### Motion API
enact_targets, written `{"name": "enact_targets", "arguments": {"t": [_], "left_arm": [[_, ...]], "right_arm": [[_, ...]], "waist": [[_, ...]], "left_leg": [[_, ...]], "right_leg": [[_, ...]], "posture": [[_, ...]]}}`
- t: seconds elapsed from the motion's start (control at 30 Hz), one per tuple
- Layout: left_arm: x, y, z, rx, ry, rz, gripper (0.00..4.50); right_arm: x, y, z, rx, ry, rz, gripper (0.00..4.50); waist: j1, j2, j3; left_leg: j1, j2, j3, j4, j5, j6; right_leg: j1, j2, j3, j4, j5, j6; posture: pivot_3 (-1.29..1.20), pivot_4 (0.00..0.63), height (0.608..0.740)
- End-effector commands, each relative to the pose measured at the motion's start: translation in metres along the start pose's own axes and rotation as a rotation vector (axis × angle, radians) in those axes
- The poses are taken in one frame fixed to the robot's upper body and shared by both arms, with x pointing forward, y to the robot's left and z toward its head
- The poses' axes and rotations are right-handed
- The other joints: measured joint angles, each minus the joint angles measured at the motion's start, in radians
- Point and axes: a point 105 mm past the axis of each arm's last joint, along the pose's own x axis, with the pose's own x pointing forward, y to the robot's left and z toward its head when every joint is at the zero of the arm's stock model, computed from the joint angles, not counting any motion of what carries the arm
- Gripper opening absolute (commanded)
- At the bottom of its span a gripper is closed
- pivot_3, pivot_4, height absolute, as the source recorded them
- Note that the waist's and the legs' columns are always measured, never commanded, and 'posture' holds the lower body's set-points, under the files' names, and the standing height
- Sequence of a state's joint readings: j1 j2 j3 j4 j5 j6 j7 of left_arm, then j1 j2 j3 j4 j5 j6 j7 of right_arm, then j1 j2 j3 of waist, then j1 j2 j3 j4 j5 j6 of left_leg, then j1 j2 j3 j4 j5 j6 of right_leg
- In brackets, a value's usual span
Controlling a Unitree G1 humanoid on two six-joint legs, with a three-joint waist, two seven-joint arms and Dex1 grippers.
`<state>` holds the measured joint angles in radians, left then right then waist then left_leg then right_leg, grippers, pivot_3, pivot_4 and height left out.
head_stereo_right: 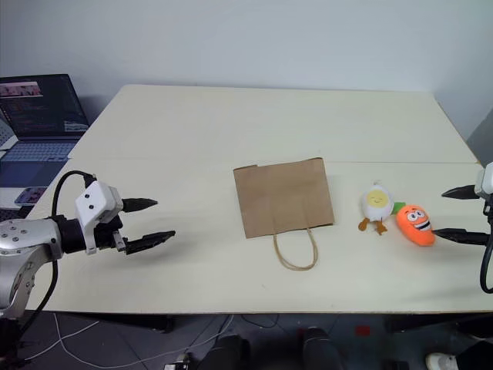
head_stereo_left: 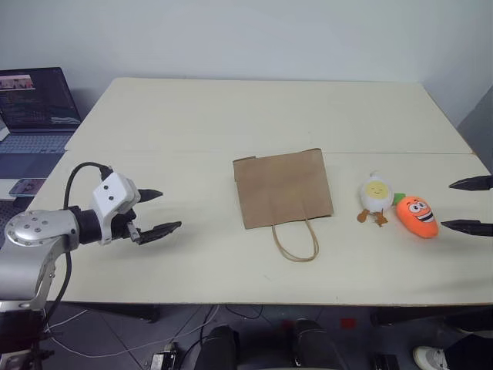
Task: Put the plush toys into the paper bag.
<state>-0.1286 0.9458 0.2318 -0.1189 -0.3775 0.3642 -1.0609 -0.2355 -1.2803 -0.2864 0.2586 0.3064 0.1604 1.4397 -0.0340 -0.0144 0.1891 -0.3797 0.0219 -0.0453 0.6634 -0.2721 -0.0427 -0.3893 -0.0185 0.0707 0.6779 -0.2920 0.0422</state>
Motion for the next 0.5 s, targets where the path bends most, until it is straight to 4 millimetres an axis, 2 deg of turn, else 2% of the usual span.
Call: {"name": "enact_targets", "arguments": {"t": [0.03,0.5], "left_arm": [[-0.0067,0.0024,0.0144,0.051,-0.034,0.01,4.47],[-0.0115,0.0078,0.0089,0.103,0.003,0.046,4.47]], "right_arm": [[-0.0062,-0.0032,0.0089,-0.041,-0.006,-0.013,4.5],[-0.0031,-0.0048,0.0052,-0.043,-0.008,-0.018,4.5]], "waist": [[0.0,0.0,0.0],[0.0,0.0,0.0]], "left_leg": [[0.0,0.0,0.0,0.0,0.0,0.0],[0.0,0.0,0.0,0.0,0.0,0.0]], "right_leg": [[0.0,0.0,0.0,0.0,0.0,0.0],[0.0,0.0,0.0,0.0,0.0,0.0]], "posture": [[0.0,0.15,0.74],[0.0,0.15,0.74]]}}
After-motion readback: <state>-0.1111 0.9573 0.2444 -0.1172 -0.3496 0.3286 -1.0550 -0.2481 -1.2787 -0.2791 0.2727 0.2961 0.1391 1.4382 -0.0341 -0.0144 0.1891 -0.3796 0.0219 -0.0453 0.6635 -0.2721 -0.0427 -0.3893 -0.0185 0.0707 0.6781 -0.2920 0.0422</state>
